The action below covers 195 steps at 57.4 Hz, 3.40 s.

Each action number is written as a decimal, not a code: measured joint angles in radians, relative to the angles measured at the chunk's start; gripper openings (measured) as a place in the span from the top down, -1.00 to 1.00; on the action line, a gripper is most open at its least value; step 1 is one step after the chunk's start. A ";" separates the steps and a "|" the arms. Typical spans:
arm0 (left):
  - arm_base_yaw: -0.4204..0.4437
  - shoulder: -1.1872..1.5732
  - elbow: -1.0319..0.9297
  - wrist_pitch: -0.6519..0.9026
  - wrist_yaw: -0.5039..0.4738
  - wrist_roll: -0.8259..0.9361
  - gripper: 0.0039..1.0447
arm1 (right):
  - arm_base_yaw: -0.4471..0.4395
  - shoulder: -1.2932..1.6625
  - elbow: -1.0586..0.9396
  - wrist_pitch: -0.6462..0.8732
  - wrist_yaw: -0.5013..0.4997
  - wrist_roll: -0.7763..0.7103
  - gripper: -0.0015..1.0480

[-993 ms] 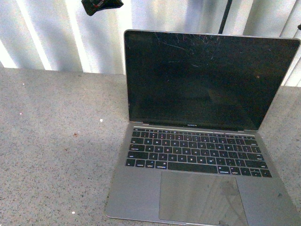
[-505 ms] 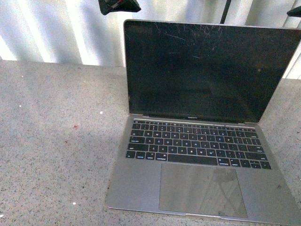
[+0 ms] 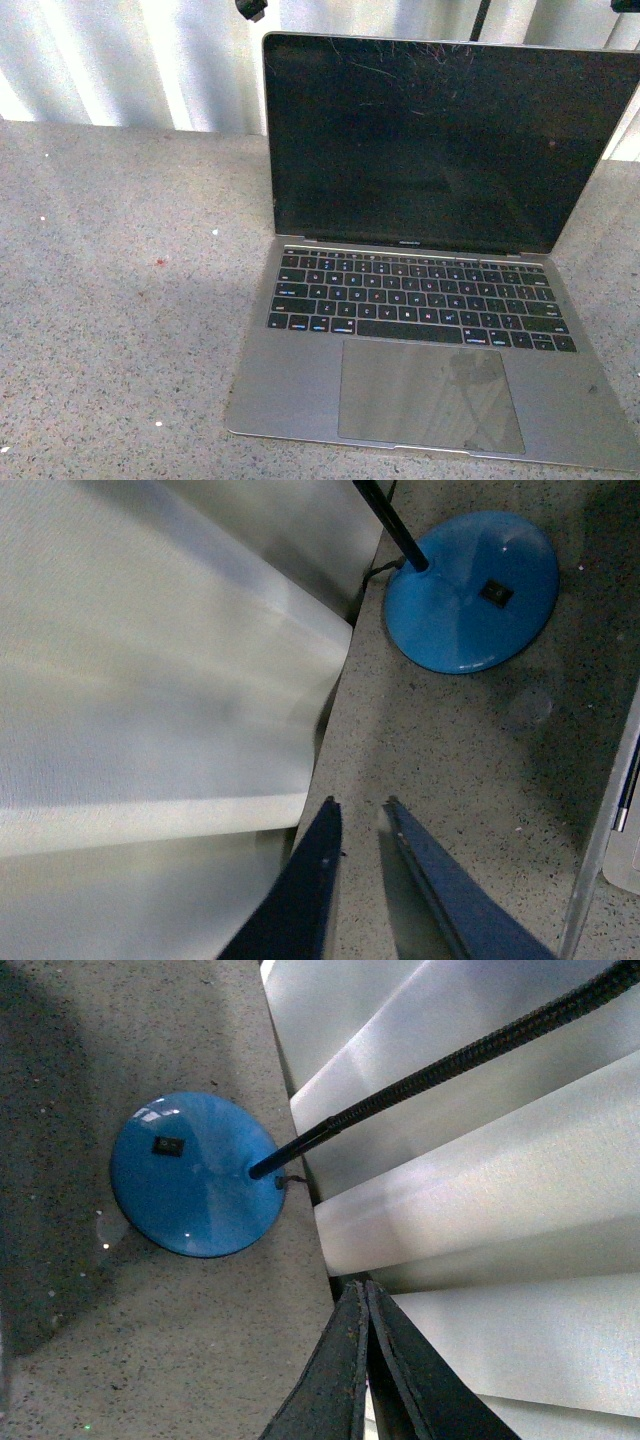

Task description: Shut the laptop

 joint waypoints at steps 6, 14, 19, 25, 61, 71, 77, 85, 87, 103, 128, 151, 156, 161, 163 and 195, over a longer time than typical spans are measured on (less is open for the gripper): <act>-0.006 0.009 0.002 0.002 0.014 0.011 0.94 | 0.005 0.006 0.000 -0.027 0.006 -0.008 0.94; -0.018 0.027 0.002 0.024 0.027 0.027 0.94 | 0.014 0.026 0.000 -0.054 0.007 -0.010 0.94; -0.026 0.038 0.002 0.028 0.045 0.037 0.94 | 0.020 0.040 0.001 -0.075 0.006 -0.009 0.94; -0.035 0.055 0.006 0.016 0.067 0.049 0.94 | 0.023 0.058 0.022 -0.129 0.006 -0.011 0.94; -0.064 0.097 0.093 -0.153 0.148 0.108 0.94 | 0.056 0.094 0.130 -0.476 -0.058 -0.033 0.94; -0.065 0.099 0.091 -0.151 0.147 0.111 0.94 | 0.060 0.094 0.132 -0.494 -0.059 -0.037 0.94; -0.065 0.100 0.091 -0.150 0.145 0.114 0.94 | 0.061 0.095 0.135 -0.494 -0.058 -0.037 0.94; -0.065 0.100 0.083 -0.131 0.139 0.119 0.94 | 0.063 0.095 0.135 -0.462 -0.058 -0.035 0.94; -0.065 0.100 0.083 -0.128 0.136 0.124 0.94 | 0.063 0.095 0.135 -0.454 -0.057 -0.035 0.94; -0.063 0.098 0.074 -0.140 0.119 0.166 0.94 | 0.064 0.095 0.133 -0.490 -0.026 -0.052 0.94; -0.081 0.017 -0.066 -0.138 0.129 0.235 0.94 | 0.079 0.074 0.052 -0.547 -0.004 -0.098 0.94; -0.104 -0.060 -0.229 -0.102 0.151 0.257 0.94 | 0.126 -0.010 -0.070 -0.570 0.018 -0.133 0.94; -0.110 -0.074 -0.265 -0.084 0.167 0.256 0.94 | 0.131 -0.019 -0.094 -0.555 0.013 -0.132 0.94; -0.117 -0.082 -0.297 -0.067 0.161 0.261 0.94 | 0.140 -0.023 -0.121 -0.539 0.014 -0.132 0.94; -0.120 -0.082 -0.313 -0.056 0.150 0.264 0.94 | 0.148 -0.024 -0.140 -0.529 0.014 -0.132 0.94; -0.131 -0.065 -0.506 0.056 0.172 0.241 0.94 | 0.200 -0.044 -0.310 -0.418 -0.006 -0.106 0.94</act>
